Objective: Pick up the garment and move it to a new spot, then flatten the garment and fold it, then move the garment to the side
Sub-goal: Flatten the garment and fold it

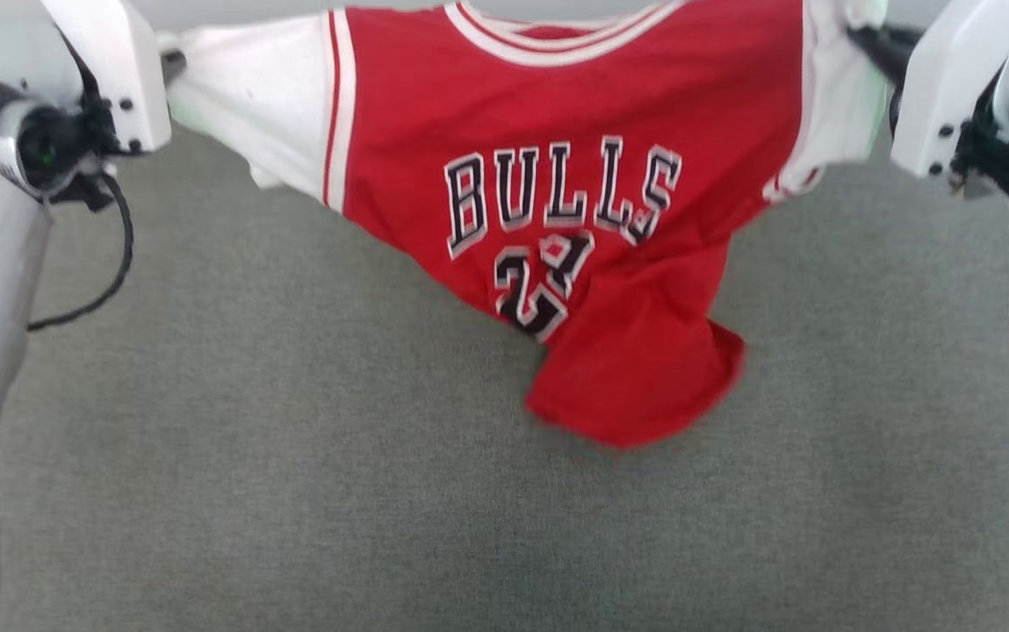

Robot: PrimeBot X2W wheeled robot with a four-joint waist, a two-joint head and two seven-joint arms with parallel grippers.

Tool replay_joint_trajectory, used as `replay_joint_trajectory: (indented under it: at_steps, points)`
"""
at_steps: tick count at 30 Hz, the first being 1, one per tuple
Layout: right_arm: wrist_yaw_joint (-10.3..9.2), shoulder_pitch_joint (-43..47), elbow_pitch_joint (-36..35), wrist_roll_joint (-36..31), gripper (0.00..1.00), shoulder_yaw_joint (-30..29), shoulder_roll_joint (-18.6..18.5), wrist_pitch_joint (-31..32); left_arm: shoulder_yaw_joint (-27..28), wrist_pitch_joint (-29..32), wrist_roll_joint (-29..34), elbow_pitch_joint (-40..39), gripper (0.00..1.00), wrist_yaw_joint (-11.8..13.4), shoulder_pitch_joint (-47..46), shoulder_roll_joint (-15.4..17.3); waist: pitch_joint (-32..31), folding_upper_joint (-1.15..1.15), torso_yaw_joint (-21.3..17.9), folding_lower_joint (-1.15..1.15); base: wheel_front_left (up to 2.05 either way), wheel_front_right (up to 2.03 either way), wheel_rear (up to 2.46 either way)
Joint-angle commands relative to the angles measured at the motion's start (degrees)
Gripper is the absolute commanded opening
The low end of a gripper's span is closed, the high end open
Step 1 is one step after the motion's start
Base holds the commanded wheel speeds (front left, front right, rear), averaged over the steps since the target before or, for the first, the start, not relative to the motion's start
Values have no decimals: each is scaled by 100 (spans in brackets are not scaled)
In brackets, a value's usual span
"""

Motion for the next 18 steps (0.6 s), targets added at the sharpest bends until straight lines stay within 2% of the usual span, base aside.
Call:
replay_joint_trajectory:
  at_steps: [1,9,18]
  points:
    - [-3,-67,-29,-39,0,14,20,-52,17,-19,26,-28,0,45,-94,17,-255,0,23,0,0,0,0]
    - [-4,-507,68,-42,0,190,113,-193,73,-76,27,-112,0,190,-396,58,-757,0,-22,0,0,0,0]
    - [-3,-800,374,69,0,348,123,-391,48,-31,74,-139,0,257,-671,114,-1001,0,-65,0,0,0,0]
